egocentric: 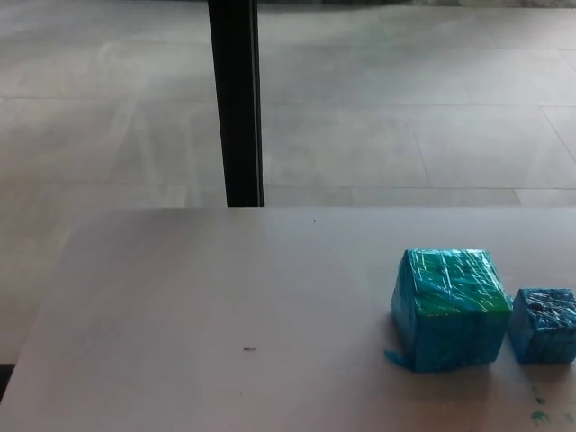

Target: The robot uses its right hand to pick up the small cube kept on the middle on the desk and place it on the bigger cube kept next to it

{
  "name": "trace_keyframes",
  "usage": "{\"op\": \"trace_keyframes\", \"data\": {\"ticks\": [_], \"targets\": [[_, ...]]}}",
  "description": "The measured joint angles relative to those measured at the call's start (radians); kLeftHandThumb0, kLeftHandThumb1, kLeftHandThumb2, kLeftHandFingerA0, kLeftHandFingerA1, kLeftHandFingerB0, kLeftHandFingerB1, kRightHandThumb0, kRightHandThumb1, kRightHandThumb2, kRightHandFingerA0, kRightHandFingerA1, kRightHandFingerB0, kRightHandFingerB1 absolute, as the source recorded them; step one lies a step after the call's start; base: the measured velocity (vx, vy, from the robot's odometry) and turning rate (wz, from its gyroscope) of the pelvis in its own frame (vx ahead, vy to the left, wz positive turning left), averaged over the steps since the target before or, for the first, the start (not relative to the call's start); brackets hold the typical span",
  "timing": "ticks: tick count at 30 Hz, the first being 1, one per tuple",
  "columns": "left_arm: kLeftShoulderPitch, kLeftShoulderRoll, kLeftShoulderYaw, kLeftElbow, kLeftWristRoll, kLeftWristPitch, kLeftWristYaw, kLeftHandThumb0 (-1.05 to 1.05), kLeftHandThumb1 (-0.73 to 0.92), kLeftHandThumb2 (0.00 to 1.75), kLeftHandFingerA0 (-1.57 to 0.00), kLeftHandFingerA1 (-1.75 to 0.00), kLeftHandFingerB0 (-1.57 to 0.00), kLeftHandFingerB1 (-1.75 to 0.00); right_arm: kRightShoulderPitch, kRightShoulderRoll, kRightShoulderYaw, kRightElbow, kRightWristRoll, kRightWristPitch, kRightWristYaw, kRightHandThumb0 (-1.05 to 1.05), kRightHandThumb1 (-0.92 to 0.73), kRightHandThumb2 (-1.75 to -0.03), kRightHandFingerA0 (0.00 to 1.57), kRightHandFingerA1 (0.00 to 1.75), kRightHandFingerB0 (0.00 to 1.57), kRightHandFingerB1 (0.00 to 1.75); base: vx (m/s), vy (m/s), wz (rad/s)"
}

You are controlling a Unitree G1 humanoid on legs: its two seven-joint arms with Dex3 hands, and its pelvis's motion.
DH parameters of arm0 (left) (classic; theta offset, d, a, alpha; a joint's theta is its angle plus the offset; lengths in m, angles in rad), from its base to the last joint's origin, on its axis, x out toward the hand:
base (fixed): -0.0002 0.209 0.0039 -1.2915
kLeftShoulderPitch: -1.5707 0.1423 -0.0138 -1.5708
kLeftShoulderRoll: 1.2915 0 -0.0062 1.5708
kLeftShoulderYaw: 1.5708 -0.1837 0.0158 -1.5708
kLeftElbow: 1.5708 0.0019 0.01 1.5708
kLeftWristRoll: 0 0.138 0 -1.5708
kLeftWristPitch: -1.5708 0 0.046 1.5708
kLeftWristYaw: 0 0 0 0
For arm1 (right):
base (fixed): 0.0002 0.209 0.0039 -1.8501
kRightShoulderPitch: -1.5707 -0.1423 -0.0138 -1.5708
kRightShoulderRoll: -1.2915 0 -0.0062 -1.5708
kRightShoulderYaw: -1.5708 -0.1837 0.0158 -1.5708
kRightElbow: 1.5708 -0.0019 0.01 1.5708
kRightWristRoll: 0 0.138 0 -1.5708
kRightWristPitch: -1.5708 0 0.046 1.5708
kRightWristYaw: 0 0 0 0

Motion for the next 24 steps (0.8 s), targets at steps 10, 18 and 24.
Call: {"op": "trace_keyframes", "data": {"ticks": [10, 18, 24], "targets": [[0.005, 0.002, 0.005, 0.014, -0.017, -0.022, -0.047, -0.72, 0.58, 1.02, -0.43, -0.65, -0.46, -0.58, -0.032, -0.062, -0.124, -0.028, 0.056, 0.021, -0.050, -0.62, -0.76, -0.63, 0.52, 0.96, 0.44, 0.58, 0.00, 0.000, 0.00], [0.009, 0.006, 0.008, 0.019, -0.021, -0.033, -0.062, -0.73, 0.67, 0.61, -0.49, -0.59, -0.59, -0.48, -0.107, -0.154, -0.193, -0.059, 0.092, 0.075, -0.122, -0.62, -0.77, -0.63, 0.51, 0.94, 0.44, 0.61, 0.00, 0.000, 0.00], [0.008, 0.006, 0.006, 0.023, -0.020, -0.034, -0.065, -0.73, 0.70, 0.61, -0.50, -0.62, -0.57, -0.49, -0.168, -0.191, -0.220, -0.131, 0.118, 0.114, -0.152, -0.62, -0.72, -0.62, 0.62, 0.98, 0.50, 0.49, 0.00, 0.000, 0.00]]}}
